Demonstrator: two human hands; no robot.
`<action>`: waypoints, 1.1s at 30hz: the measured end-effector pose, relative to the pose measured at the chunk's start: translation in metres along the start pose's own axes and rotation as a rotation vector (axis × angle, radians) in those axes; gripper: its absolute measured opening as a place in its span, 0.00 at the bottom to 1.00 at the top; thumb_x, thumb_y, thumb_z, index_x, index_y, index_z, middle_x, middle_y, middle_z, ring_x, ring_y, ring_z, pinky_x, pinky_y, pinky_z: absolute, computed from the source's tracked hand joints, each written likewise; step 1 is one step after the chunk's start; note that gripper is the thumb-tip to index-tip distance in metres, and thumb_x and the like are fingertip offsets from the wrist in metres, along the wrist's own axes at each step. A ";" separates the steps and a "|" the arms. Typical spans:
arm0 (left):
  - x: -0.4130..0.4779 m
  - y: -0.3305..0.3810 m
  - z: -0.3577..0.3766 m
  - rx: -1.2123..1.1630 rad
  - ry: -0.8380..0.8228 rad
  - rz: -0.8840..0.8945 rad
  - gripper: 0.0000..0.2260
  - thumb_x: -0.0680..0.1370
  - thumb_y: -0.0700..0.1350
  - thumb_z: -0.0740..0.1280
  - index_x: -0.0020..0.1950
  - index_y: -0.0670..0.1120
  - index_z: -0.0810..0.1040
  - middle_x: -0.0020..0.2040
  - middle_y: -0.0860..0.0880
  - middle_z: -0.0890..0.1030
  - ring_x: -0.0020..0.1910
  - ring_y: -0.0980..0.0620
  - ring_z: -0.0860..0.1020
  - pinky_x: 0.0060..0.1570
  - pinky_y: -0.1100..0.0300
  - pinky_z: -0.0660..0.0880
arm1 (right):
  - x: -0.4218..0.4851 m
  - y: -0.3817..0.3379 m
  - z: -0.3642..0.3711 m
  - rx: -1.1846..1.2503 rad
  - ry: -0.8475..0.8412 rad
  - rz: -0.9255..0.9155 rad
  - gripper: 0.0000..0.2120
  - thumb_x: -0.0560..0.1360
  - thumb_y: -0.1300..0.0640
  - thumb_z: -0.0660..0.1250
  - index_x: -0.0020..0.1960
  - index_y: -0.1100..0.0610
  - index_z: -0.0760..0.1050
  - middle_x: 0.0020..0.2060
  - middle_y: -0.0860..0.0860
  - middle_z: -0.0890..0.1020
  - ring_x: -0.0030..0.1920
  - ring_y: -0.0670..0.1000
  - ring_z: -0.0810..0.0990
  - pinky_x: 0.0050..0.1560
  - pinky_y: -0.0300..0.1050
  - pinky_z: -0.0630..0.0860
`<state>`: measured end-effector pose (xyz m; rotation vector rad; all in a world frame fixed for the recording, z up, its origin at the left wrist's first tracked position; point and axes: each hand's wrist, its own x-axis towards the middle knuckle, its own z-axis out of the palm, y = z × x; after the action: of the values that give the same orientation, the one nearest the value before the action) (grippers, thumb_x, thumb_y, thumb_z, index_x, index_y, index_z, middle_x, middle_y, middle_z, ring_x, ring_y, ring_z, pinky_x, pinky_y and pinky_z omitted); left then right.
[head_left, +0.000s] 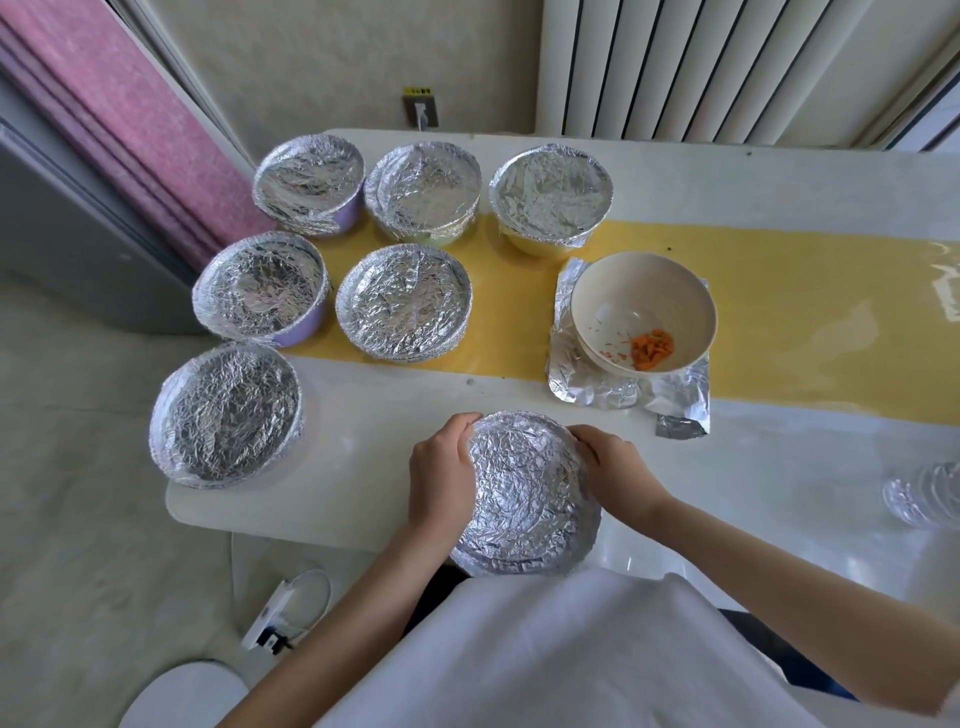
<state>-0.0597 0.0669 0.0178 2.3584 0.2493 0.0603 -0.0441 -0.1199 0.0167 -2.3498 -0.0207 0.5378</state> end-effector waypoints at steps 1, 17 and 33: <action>0.000 0.000 0.000 0.001 -0.001 -0.010 0.12 0.81 0.38 0.58 0.60 0.44 0.79 0.47 0.45 0.84 0.43 0.45 0.80 0.40 0.63 0.70 | 0.001 0.000 0.001 -0.025 -0.003 -0.003 0.14 0.79 0.64 0.55 0.59 0.59 0.76 0.52 0.57 0.82 0.53 0.61 0.78 0.49 0.46 0.69; 0.020 0.009 -0.004 0.055 -0.277 0.067 0.11 0.81 0.40 0.57 0.58 0.44 0.77 0.35 0.46 0.77 0.31 0.48 0.74 0.27 0.65 0.59 | 0.006 -0.014 -0.012 -0.083 -0.044 -0.141 0.16 0.81 0.62 0.54 0.66 0.59 0.72 0.58 0.55 0.80 0.59 0.56 0.76 0.56 0.40 0.66; 0.018 0.011 0.003 -0.025 -0.334 0.132 0.08 0.81 0.40 0.57 0.52 0.42 0.76 0.40 0.50 0.75 0.34 0.56 0.71 0.32 0.68 0.63 | 0.020 -0.017 -0.014 -0.101 -0.166 -0.162 0.14 0.81 0.62 0.54 0.61 0.58 0.75 0.50 0.55 0.81 0.50 0.55 0.77 0.50 0.45 0.69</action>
<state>-0.0397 0.0609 0.0232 2.3126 -0.0692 -0.2630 -0.0185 -0.1132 0.0298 -2.3680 -0.3192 0.6632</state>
